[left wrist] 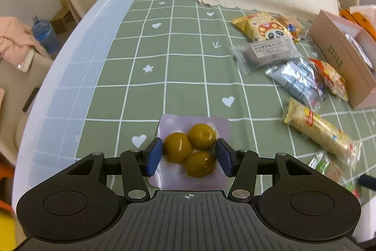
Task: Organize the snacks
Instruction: 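Grasp the yellow corn-stick bag with the right tool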
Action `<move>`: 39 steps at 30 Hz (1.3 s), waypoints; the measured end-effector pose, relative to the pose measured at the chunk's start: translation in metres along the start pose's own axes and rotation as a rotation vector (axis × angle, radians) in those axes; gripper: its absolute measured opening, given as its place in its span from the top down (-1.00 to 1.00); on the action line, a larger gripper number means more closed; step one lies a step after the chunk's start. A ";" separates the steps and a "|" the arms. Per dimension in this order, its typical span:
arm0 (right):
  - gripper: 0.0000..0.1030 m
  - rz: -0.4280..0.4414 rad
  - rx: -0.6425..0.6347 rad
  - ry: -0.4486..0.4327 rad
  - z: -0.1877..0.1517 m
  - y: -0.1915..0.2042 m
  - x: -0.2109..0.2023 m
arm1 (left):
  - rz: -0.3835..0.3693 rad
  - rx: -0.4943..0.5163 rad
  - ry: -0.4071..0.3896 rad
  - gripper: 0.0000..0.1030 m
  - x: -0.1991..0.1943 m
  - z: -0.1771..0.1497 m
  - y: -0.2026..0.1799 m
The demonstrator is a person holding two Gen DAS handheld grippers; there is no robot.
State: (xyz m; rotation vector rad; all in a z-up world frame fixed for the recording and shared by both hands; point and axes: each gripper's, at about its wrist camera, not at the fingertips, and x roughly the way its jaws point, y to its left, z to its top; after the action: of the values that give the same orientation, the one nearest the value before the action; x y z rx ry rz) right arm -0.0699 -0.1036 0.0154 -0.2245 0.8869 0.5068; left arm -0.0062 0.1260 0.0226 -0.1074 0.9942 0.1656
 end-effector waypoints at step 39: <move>0.42 0.113 -0.158 0.026 0.088 -0.012 0.048 | -0.379 0.223 -0.057 -0.03 -0.083 -0.078 -0.077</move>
State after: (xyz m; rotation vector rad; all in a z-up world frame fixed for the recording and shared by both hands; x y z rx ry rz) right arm 0.0213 -0.0643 0.0316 -0.3262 0.8888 0.6816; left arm -0.1002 0.0297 0.0518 -0.0849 0.9121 -0.2873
